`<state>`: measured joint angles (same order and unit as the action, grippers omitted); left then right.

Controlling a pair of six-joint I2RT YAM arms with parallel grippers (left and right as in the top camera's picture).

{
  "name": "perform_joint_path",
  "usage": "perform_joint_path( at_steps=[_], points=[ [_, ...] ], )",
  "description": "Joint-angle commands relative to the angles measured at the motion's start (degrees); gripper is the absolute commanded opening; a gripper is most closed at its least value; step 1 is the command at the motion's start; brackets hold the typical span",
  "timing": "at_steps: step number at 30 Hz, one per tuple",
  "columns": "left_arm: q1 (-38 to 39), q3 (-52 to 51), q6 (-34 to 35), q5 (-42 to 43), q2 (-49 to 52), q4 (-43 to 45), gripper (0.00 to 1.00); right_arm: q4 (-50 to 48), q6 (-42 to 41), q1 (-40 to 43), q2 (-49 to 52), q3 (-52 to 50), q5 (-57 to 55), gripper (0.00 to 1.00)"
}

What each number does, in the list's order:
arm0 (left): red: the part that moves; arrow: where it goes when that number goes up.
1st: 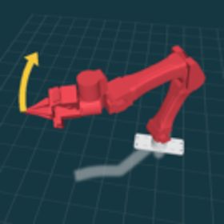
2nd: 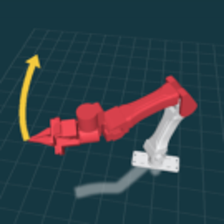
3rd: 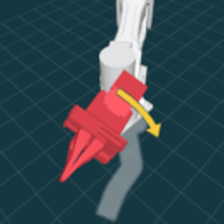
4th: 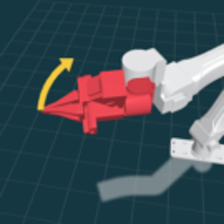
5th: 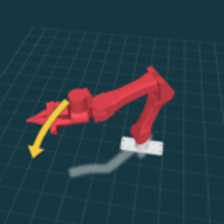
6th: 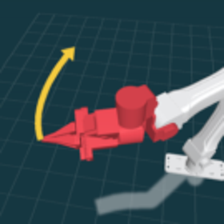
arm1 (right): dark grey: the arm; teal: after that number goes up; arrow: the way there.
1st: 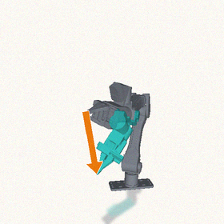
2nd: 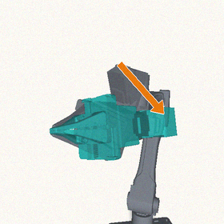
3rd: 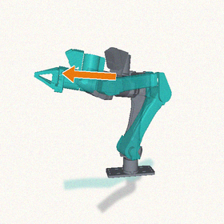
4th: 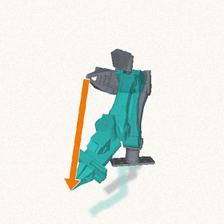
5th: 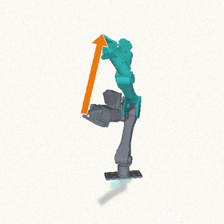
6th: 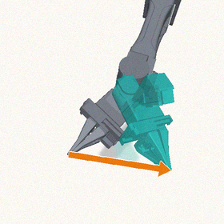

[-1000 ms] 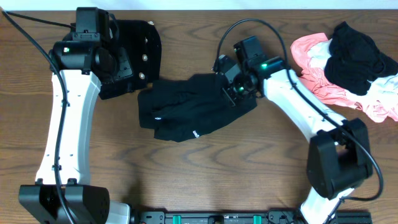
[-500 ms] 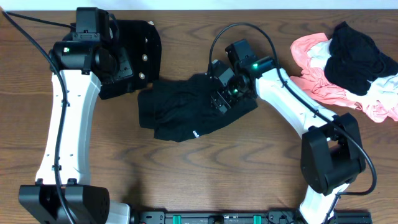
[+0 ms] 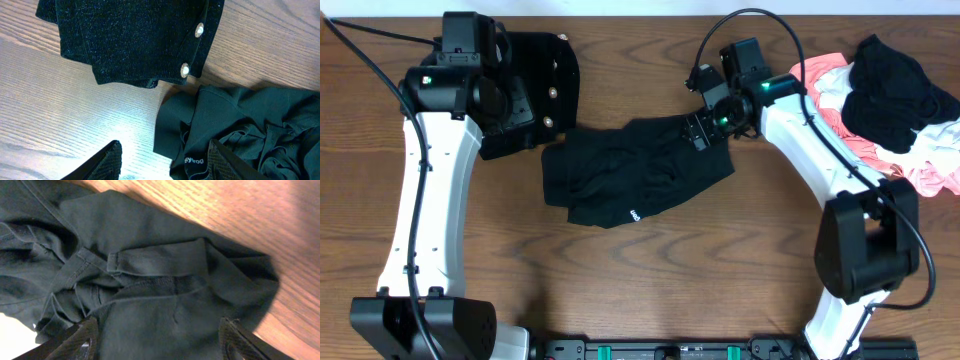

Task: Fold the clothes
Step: 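Press the folded right part down and release with the right gripper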

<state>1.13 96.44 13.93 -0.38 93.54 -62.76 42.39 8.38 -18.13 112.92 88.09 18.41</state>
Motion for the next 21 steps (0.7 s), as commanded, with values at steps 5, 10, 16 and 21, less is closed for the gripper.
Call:
perform_joint_path(
  at_steps=[5, 10, 16, 21],
  points=[
    [-0.2, 0.4, 0.7, -0.1, -1.0, -0.1, 0.56, -3.4, -4.1, -0.7, 6.1, 0.7, 1.4, 0.76],
    [-0.2, 0.4, 0.7, -0.1, -1.0, -0.1, 0.56, -6.8, -5.0, -0.6, 8.3, 0.7, 0.9, 0.75],
    [-0.2, 0.4, 0.7, -0.1, -1.0, -0.3, 0.56, -10.6, -5.0, -0.7, 9.4, 0.7, 0.9, 0.66],
    [-0.2, 0.4, 0.7, -0.1, -1.0, -0.6, 0.56, -11.6, -5.1, -0.7, 9.7, 0.7, 0.9, 0.38]
  ],
)
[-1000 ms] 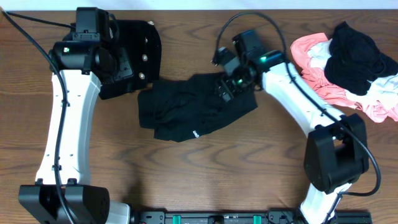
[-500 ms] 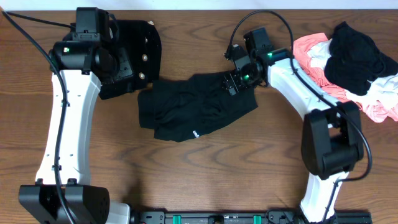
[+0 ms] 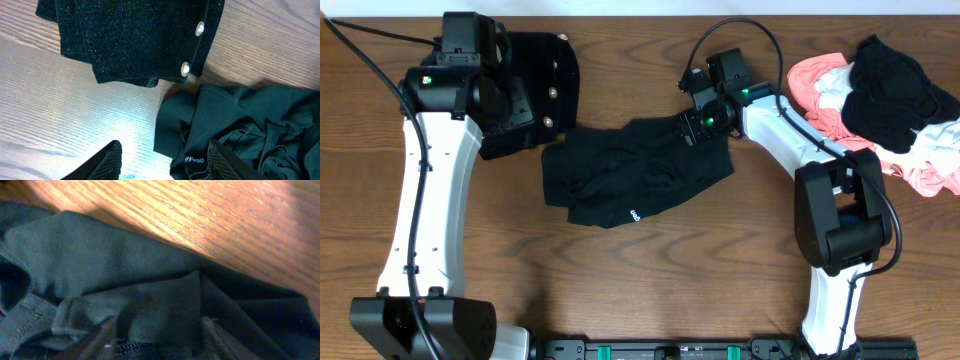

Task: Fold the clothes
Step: 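Press the folded right part down and release with the right gripper, then reach the left gripper to the t-shirt's left end and grasp it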

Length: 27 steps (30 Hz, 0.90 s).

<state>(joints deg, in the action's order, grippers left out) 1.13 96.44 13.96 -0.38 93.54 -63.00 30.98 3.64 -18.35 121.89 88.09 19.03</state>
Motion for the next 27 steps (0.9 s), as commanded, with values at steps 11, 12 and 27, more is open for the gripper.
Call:
perform_joint_path(
  at_steps=[11, 12, 27],
  points=[
    [-0.2, 0.4, 0.7, -0.1, -1.0, -0.3, 0.56, -4.5, -0.4, -1.2, 0.7, 1.2, 11.3, 0.01],
    [-0.2, 0.4, 0.7, -0.1, -1.0, -0.3, 0.56, -5.0, -0.4, -1.7, 0.7, 1.2, 11.8, 0.01],
    [-0.2, 0.4, 0.7, -0.1, -1.0, -0.4, 0.56, -2.6, 1.7, -9.2, 0.6, 5.0, 7.8, 0.94]
  ],
)
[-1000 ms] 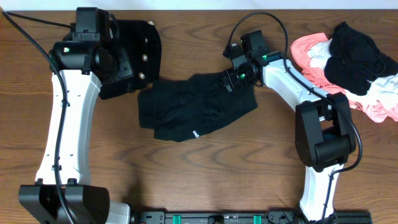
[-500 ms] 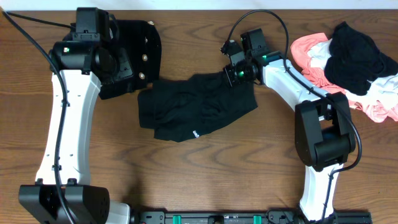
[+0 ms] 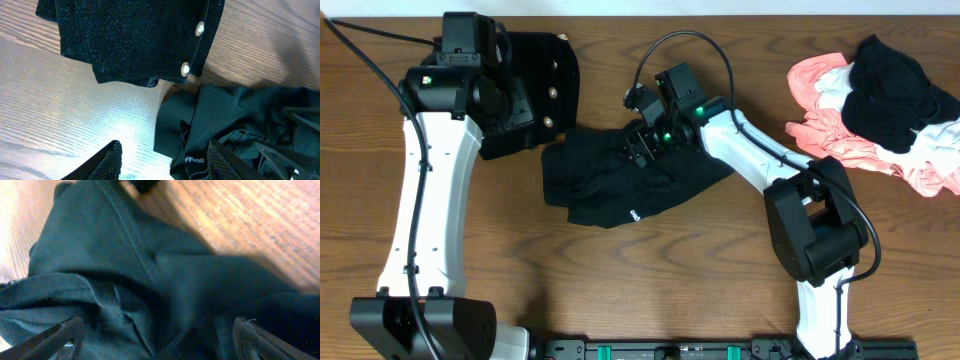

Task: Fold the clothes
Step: 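Reach the left gripper to the t-shirt's left end and grasp it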

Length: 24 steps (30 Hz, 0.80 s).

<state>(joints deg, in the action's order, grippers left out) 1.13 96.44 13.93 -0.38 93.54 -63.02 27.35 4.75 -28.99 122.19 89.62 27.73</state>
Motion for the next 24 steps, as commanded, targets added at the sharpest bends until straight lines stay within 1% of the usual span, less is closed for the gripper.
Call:
perform_joint_path(
  at_steps=[1, 3, 8, 11, 15, 17, 24],
  points=[
    [-0.2, 0.4, 0.8, 0.0, -1.0, -0.6, 0.56, 2.3, 0.6, 1.8, 0.3, 4.5, -0.9, 0.95],
    [-0.2, 0.4, 0.7, 1.4, -1.0, -1.2, 0.56, 6.0, 0.7, 2.7, 0.3, 7.3, -0.9, 0.99],
    [-0.1, -1.2, 0.7, 10.6, -0.9, -3.6, 0.56, 17.8, 2.8, 5.8, 0.3, 15.2, -0.9, 0.99],
    [-0.1, -4.3, 0.7, 16.0, -0.9, -4.6, 0.56, 24.6, 4.1, 7.9, 0.3, 19.4, -0.6, 0.99],
    [-0.2, -11.0, 0.1, 18.4, -0.9, -4.1, 0.56, 29.3, 4.6, 10.1, 0.3, 21.7, 1.5, 0.99],
    [-0.2, -15.3, -0.1, 18.7, -0.9, -2.5, 0.56, 30.5, 5.1, 11.0, 0.3, 21.7, 3.3, 0.99],
    [-2.4, -28.8, -6.2, 27.0, -0.9, 9.9, 0.56, 32.4, 6.7, 11.3, 0.3, 21.7, 3.8, 0.99]
  ],
)
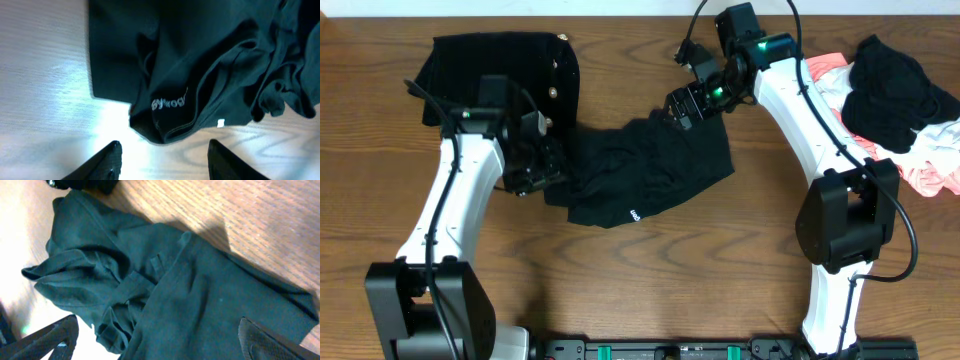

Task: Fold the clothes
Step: 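Reach the left gripper to the t-shirt's left end and grasp it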

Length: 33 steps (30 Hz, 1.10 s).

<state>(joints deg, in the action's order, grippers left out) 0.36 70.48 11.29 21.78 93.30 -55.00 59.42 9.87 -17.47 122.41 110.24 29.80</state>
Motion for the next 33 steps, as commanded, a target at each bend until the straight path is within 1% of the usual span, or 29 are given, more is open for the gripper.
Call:
perform_joint_path(
  at_steps=[1, 2, 5, 7, 10, 13, 14, 16, 19, 26, 33],
  points=[
    [-2.5, -4.0, -4.2, 5.0, -0.7, 3.2, 0.56, 0.5, 1.6, -0.2, 0.1, 1.1, 1.7, 0.99],
    [-3.2, -4.7, -5.2, 5.0, -0.7, 3.9, 0.56, 0.6, 1.6, -0.2, 0.1, 1.1, 1.8, 0.99],
    [-6.3, -6.6, -10.3, 5.0, -0.7, 5.9, 0.62, 1.1, 1.6, -0.2, 0.1, 1.1, 1.8, 0.99],
    [-8.3, -7.6, -13.1, 5.0, -0.3, 7.4, 0.64, 1.3, 1.6, -0.2, 0.1, 1.1, 1.8, 0.99],
    [-10.9, -9.6, -14.3, 5.0, 1.4, 11.3, 0.74, 1.3, 1.6, -0.2, 0.1, 1.1, 1.8, 0.99],
    [-12.4, -10.5, -14.3, 6.3, 4.2, 15.0, 0.77, 1.7, 1.6, -0.4, 0.1, 1.1, 1.8, 0.99],
    [-12.7, -10.5, -14.5, 7.6, 5.2, 16.0, 0.77, 2.0, 1.6, -0.5, 0.1, 1.1, 1.8, 0.99],
    [-12.8, -10.5, -17.5, 13.1, 7.6, 18.1, 0.78, 2.3, 1.6, -0.7, 0.1, 1.1, 1.7, 0.99],
    [-12.8, -10.5, -20.3, 18.4, 10.4, 19.9, 0.79, 2.4, 1.6, -0.7, 0.1, 1.1, 1.7, 0.99],
    [-12.8, -10.5, -24.4, 20.4, 15.4, 20.2, 0.79, 2.8, 2.0, -0.7, 0.1, 1.1, 1.7, 0.99],
    [-12.8, -10.5, -29.0, 28.7, 16.2, 21.6, 0.78, 2.3, 3.5, 0.2, 0.1, 1.1, 1.7, 0.99]
  ],
)
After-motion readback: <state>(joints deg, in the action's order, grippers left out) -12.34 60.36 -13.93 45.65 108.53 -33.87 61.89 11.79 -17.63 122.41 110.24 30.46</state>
